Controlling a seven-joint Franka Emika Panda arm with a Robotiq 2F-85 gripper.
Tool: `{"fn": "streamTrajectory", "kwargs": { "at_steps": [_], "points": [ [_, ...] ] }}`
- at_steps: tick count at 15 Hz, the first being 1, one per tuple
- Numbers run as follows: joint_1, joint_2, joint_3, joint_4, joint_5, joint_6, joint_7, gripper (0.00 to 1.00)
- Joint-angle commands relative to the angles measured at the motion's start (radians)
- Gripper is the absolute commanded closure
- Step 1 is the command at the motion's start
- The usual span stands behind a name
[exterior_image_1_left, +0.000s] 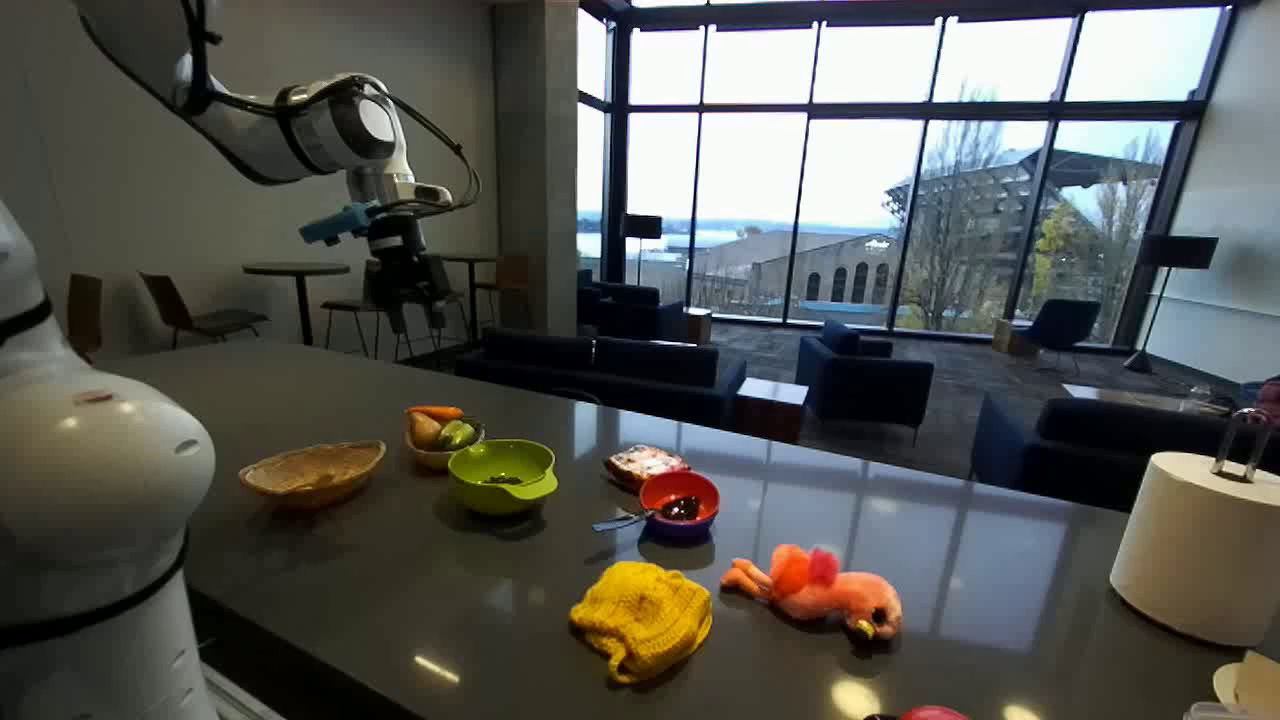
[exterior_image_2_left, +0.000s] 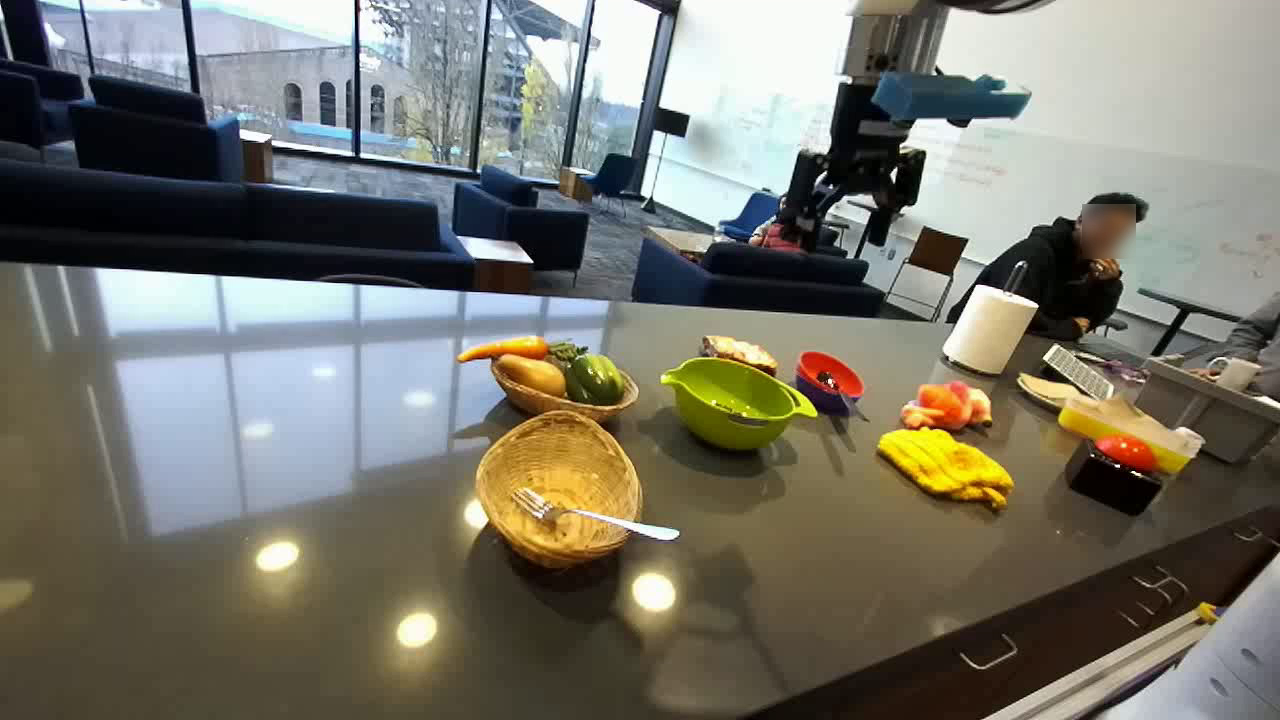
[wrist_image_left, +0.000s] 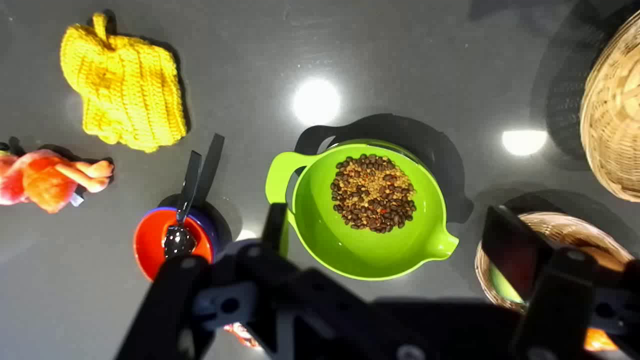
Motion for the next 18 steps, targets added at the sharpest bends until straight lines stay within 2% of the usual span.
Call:
{"fn": "streamTrajectory", "kwargs": {
  "at_steps": [1,18],
  "points": [
    [0.037,0.005,-0.034,0.002,-0.011,-0.004,0.009,0.0],
    [0.04,0.02,-0.039,0.011,-0.001,0.008,0.005,0.0]
  ]
}}
